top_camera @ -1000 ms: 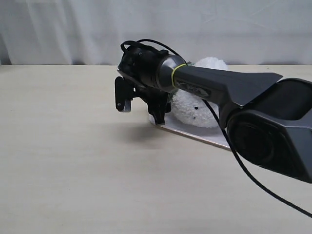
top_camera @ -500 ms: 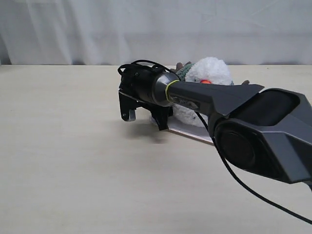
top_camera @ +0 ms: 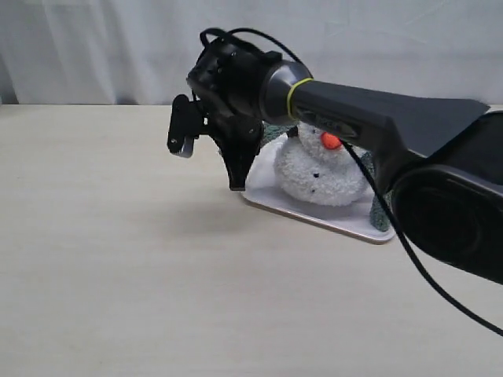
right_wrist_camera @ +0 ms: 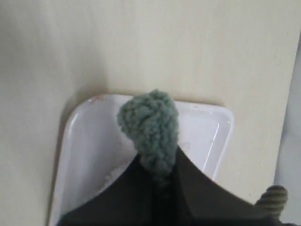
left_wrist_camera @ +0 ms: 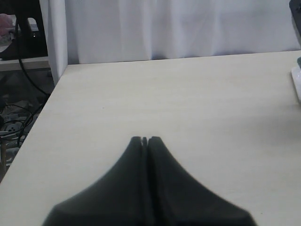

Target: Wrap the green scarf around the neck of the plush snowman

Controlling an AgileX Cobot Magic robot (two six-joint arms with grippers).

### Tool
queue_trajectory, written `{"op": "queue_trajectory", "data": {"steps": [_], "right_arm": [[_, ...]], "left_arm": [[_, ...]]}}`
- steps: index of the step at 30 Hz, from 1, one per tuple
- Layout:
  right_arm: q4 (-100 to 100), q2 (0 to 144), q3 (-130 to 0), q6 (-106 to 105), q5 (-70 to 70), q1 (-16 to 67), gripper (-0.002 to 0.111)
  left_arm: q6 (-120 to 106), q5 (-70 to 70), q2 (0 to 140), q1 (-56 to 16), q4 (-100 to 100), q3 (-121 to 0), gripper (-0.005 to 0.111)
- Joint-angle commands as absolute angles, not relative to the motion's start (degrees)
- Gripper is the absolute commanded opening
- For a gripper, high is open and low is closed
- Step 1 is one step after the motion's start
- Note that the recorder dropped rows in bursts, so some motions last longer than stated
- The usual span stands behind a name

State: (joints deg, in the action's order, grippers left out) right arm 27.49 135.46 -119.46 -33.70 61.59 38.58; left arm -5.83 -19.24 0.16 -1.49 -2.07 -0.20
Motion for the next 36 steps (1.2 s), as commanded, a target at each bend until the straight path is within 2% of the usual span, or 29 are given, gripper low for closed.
{"op": "queue_trajectory", "data": {"steps": [1,6,19,36], "right_arm": [[17.68,132.27,-119.82,-36.15,67.83,35.62,0.004],[14.58,132.27,-117.82,-35.13,69.96,32.89,0.004],[10.7,132.27,-110.52,-39.24,65.21,32.82,0.004],[10.7,127.97,-109.69,-38.36,69.11,32.82,0.004]], "left_arm": [[-5.77,-18.62,0.0,-1.39,-2.16,0.0,0.0],[-5.77,-18.48,0.0,-1.39,-2.16,0.0,0.0],[-5.77,-18.48,0.0,-1.39,-2.16,0.0,0.0],[-5.77,-18.62,0.0,-1.39,-2.16,0.0,0.0]]}}
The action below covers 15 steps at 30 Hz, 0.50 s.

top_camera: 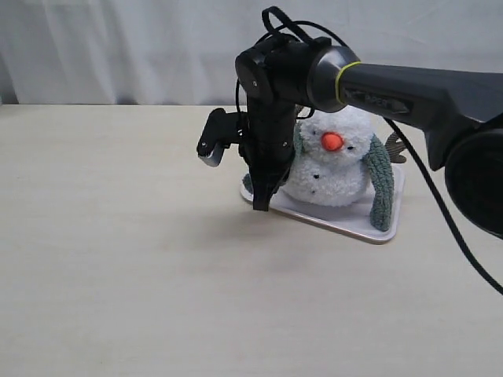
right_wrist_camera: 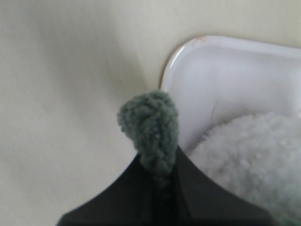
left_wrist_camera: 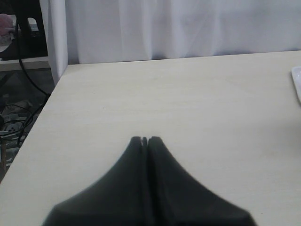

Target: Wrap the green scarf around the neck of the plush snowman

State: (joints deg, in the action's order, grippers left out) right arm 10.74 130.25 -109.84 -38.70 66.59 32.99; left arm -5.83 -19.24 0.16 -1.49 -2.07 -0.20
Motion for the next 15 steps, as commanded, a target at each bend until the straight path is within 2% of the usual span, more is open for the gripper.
{"op": "queue_trajectory", "data": {"steps": [1,9,12,15], "right_arm": [[10.7,127.77,-109.69,-38.11,69.96,32.82,0.004],[10.81,127.62,-107.61,-36.82,69.96,32.82,0.004],[11.43,127.62,-107.19,-35.35,69.96,32.82,0.012],[11.58,127.49,-107.19,-34.0,69.96,32.82,0.025]], "left_arm": [[-5.77,-18.62,0.0,-1.39,-2.16,0.0,0.0],[-5.77,-18.62,0.0,-1.39,-2.16,0.0,0.0],[-5.77,-18.62,0.0,-1.39,-2.16,0.0,0.0],[-5.77,-18.62,0.0,-1.39,-2.16,0.0,0.0]]}}
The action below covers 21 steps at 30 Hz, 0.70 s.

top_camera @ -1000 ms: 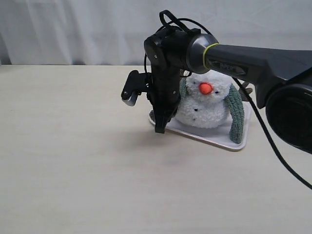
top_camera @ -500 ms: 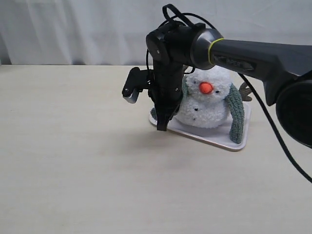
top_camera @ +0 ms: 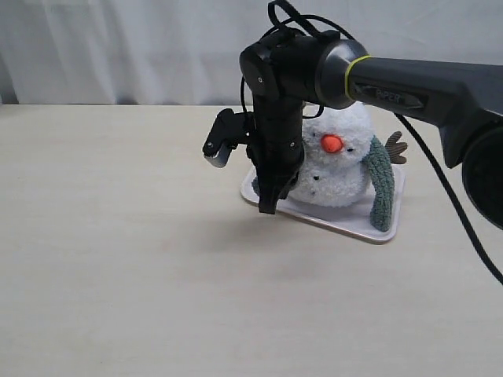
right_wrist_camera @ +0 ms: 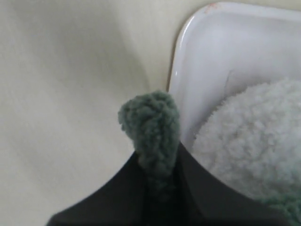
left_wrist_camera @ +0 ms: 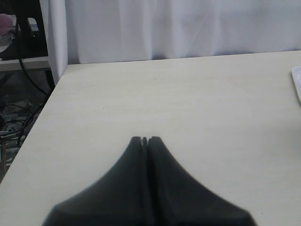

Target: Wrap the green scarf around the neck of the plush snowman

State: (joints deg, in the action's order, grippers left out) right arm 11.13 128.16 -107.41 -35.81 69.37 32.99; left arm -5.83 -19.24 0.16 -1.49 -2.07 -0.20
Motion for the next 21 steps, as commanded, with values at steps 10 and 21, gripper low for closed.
{"op": "queue_trajectory", "data": {"steps": [10,21], "right_arm": [[5.04,127.0,-107.19,-33.36,69.96,32.82,0.049],[-3.01,123.38,-104.11,-33.79,69.96,32.82,0.049]], "left_arm": [[-5.77,-18.62,0.0,-1.39,-2.16,0.0,0.0],[-5.77,-18.52,0.0,-1.39,-2.16,0.0,0.0]]}}
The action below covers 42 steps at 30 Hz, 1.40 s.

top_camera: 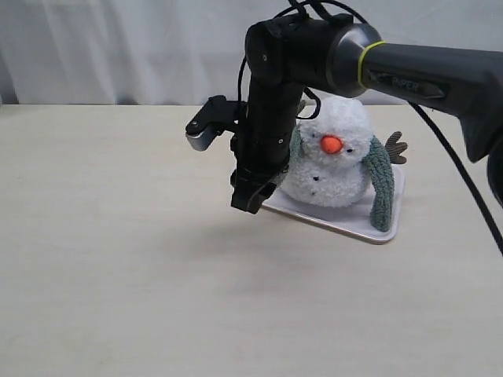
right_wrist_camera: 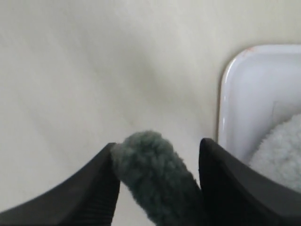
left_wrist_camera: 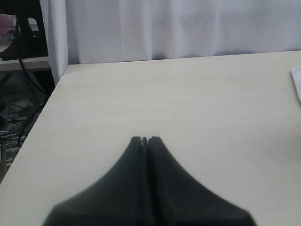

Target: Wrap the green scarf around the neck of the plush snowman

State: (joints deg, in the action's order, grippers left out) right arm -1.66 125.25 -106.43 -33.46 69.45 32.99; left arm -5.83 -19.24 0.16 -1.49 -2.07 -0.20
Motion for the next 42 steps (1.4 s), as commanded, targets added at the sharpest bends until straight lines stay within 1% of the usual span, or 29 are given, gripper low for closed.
{"op": "queue_trajectory", "data": {"steps": [1,4,9,13,15,19,22,26,30,33,37,38,39,42], "right_arm": [[-3.01,122.97,-103.29,-33.9,69.96,32.82,0.049],[-2.5,121.96,-101.53,-35.46,69.96,32.82,0.049],[-1.88,120.69,-101.26,-34.9,69.96,32.82,0.058],[-0.77,118.94,-101.26,-31.58,69.96,32.82,0.059],[2.51,117.46,-101.26,-28.03,69.96,32.82,0.056],[9.66,114.24,-101.26,-21.97,69.96,32.69,0.045],[11.3,111.72,-101.26,-17.28,69.96,31.75,0.038],[10.19,107.53,-101.26,-10.18,69.43,27.82,0.038],[3.33,103.89,-100.59,-9.73,69.38,22.42,0.038],[1.29,101.72,-97.84,-9.73,68.88,19.16,0.038],[0.82,99.23,-90.74,-9.21,65.56,14.47,0.038],[0.0,98.68,-88.4,-9.12,64.05,13.17,0.039],[-1.12,98.19,-85.99,-9.12,62.2,11.84,0.042],[-4.65,97.55,-78.66,-10.08,56.09,8.8,0.055]], "left_arm": [[-5.77,-18.52,0.0,-1.39,-2.16,0.0,0.0],[-5.77,-18.52,0.0,-1.39,-2.16,0.0,0.0],[-5.77,-18.52,0.0,-1.39,-2.16,0.0,0.0],[-5.77,-18.52,0.0,-1.39,-2.16,0.0,0.0],[-5.77,-18.52,0.0,-1.39,-2.16,0.0,0.0],[-5.77,-18.52,0.0,-1.39,-2.16,0.0,0.0],[-5.77,-18.52,0.0,-1.39,-2.16,0.0,0.0],[-5.77,-18.52,0.0,-1.39,-2.16,0.0,0.0],[-5.77,-18.52,0.0,-1.39,-2.16,0.0,0.0],[-5.77,-18.52,0.0,-1.39,-2.16,0.0,0.0],[-5.77,-18.52,0.0,-1.39,-2.16,0.0,0.0],[-5.77,-18.52,0.0,-1.39,-2.16,0.0,0.0],[-5.77,-18.52,0.0,-1.39,-2.16,0.0,0.0],[-5.77,-18.52,0.0,-1.39,-2.16,0.0,0.0]]}}
